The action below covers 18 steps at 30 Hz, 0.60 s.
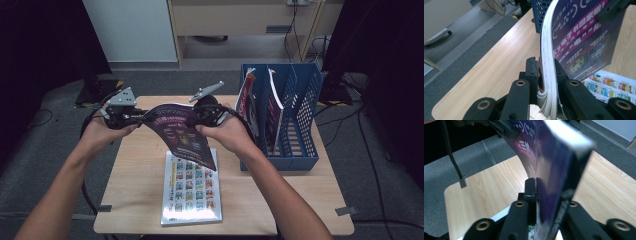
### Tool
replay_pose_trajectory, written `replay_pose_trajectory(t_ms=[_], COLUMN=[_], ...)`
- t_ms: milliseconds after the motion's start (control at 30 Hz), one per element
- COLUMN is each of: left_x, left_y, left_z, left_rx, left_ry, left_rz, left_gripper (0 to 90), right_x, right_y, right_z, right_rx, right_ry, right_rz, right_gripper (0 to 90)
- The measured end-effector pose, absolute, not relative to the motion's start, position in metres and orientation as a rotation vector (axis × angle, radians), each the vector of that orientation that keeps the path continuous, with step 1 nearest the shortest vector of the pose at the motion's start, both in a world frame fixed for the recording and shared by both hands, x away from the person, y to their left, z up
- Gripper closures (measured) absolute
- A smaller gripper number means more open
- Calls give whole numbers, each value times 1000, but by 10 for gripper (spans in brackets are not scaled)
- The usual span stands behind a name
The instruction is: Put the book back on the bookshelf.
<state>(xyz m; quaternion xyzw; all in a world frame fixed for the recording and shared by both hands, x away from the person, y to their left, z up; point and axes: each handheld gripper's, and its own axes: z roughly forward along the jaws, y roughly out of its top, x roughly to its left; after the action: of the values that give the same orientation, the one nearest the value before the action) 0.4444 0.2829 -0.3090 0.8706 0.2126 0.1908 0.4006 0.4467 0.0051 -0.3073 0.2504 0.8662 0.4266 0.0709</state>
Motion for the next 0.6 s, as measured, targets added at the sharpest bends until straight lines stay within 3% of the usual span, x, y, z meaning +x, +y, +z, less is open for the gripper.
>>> replay_pose_trajectory(t_ms=[200,600], left_x=[444,443], left_y=[275,269], left_z=[-306,-299], left_rx=[2216,2234], left_ry=[509,486], left_rz=[487,507], left_gripper=[801,804], right_x=[447,450], right_y=[0,2], right_z=[-301,-295], right_rx=[747,715], right_ry=[2604,2614], right_rz=[1284,1264], right_gripper=[740,748])
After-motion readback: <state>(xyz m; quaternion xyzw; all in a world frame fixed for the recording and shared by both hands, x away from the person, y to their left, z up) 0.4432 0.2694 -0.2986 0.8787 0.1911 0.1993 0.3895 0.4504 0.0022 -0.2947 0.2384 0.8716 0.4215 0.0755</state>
